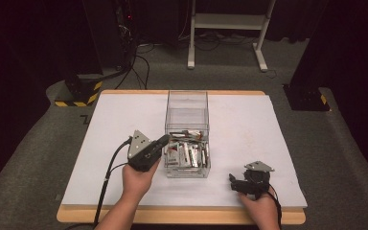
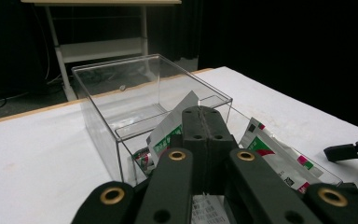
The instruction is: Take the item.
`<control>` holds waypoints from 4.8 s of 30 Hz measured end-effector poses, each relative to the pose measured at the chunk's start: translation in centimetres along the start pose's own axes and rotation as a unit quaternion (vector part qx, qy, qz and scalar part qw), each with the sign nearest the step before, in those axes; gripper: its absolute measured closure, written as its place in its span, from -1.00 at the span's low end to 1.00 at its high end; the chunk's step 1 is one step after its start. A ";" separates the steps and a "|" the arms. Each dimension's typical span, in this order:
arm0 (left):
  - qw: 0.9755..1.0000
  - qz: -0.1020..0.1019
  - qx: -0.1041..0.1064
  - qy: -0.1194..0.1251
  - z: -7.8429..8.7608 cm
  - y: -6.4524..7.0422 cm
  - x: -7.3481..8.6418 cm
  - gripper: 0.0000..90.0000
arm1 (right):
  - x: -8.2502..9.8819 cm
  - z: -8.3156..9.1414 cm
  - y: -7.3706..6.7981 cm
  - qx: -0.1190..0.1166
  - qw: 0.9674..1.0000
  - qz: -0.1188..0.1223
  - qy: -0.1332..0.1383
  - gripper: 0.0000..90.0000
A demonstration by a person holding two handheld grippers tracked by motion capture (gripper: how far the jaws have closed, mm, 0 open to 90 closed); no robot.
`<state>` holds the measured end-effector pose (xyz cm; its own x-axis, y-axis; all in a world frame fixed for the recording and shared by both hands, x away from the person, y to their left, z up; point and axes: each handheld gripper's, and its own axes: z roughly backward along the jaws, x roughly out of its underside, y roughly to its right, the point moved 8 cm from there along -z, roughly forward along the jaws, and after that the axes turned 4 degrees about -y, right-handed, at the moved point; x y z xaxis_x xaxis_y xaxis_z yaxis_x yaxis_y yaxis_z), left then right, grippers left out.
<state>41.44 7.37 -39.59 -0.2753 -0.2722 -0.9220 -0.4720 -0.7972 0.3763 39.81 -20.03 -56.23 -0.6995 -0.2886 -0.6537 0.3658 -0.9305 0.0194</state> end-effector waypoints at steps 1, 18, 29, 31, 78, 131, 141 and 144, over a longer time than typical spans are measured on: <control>1.000 0.001 0.000 0.002 0.0 0.0 -0.1 1.00 | 0.0 0.0 0.0 0.000 1.000 0.000 0.000 -0.79; 1.000 0.005 0.001 0.018 0.6 0.0 -1.4 1.00 | 0.0 0.0 0.0 0.000 1.000 0.000 0.000 -0.79; 1.000 0.005 -0.005 0.025 1.2 -0.6 -2.2 1.00 | 0.0 0.0 0.0 0.000 1.000 0.000 0.000 -0.79; 1.000 0.005 -0.007 0.026 1.3 -0.8 -2.3 1.00 | 0.0 0.0 0.0 0.000 1.000 0.000 0.000 -0.79; 0.998 0.001 -0.062 0.017 2.8 -7.0 -1.8 1.00 | 0.0 0.0 0.0 0.000 1.000 -0.001 -0.001 -0.79; 0.975 -0.069 -0.199 -0.072 -0.2 -20.2 1.0 1.00 | 0.0 0.0 0.0 0.000 1.000 -0.002 0.000 -0.79; 0.974 -0.066 -0.199 -0.091 -1.0 -20.5 2.4 0.99 | 0.0 0.0 0.0 0.000 1.000 -0.002 0.000 -0.79; 0.975 -0.055 -0.194 -0.092 -1.4 -20.2 2.8 0.99 | 0.0 0.0 0.0 0.000 1.000 -0.002 0.000 -0.79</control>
<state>51.40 21.97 -49.92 -0.4025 -0.1001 -0.9099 -0.1648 -0.9698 0.1796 39.80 -20.01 -56.24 -0.7006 -0.2857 -0.6539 0.3634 -0.9315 0.0177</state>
